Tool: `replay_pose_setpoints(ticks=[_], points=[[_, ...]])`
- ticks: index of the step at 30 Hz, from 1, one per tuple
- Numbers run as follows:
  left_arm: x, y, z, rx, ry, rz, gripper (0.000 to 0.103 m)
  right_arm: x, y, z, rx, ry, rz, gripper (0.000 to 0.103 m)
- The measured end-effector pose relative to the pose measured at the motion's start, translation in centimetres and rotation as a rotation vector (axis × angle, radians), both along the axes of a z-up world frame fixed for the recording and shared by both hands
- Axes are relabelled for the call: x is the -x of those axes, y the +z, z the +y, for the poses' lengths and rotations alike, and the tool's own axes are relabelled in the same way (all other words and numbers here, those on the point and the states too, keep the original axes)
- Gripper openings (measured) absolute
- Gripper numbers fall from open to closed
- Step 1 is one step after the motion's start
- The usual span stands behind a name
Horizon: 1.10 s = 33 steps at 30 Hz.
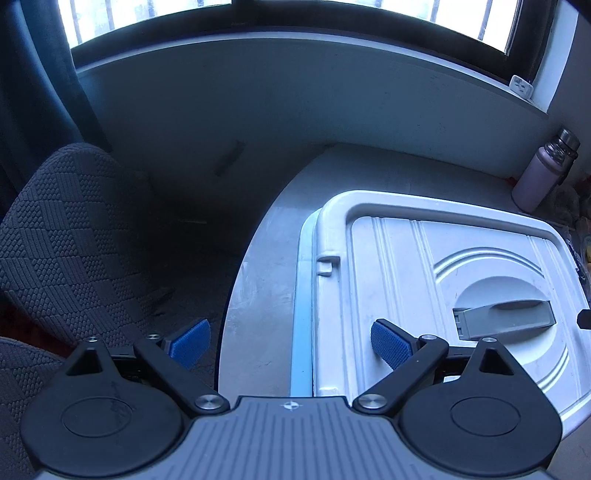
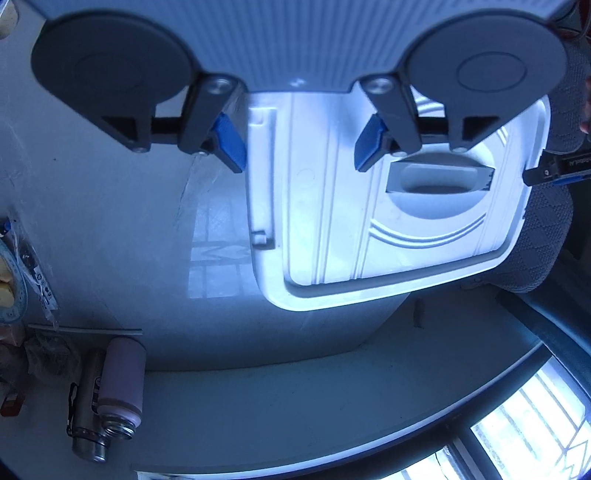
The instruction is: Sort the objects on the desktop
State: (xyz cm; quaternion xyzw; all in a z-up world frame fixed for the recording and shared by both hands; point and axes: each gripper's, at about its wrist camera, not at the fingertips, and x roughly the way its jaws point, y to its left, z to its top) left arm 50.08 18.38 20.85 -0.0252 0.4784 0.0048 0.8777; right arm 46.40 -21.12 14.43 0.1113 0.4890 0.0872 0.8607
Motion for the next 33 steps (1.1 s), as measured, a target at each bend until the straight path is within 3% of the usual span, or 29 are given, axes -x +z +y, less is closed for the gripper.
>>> replay_pose_setpoints(ticks=[16, 20, 24, 28, 33], points=[[-0.5, -1.3, 0.4, -0.024, -0.005, 0.005, 0.096, 0.3, -0.2, 1.4, 0.056, 0.031, -0.013, 0.059], [-0.3, -1.6, 0.5, -0.022, -0.001, -0.011, 0.096, 0.3, -0.4, 2.2, 0.118, 0.053, 0.000, 0.063], [-0.2, -1.7, 0.3, -0.040, 0.003, -0.026, 0.101, 0.4, -1.0, 2.2, 0.098, 0.043, 0.000, 0.073], [0.4, -1.8, -0.2, -0.074, -0.014, -0.072, 0.103, 1.0, -1.3, 2.3, 0.076, 0.040, -0.011, 0.073], [0.6, -1.8, 0.0, -0.056, -0.004, -0.092, 0.103, 1.8, -1.5, 2.5, 0.058, 0.033, -0.027, 0.074]])
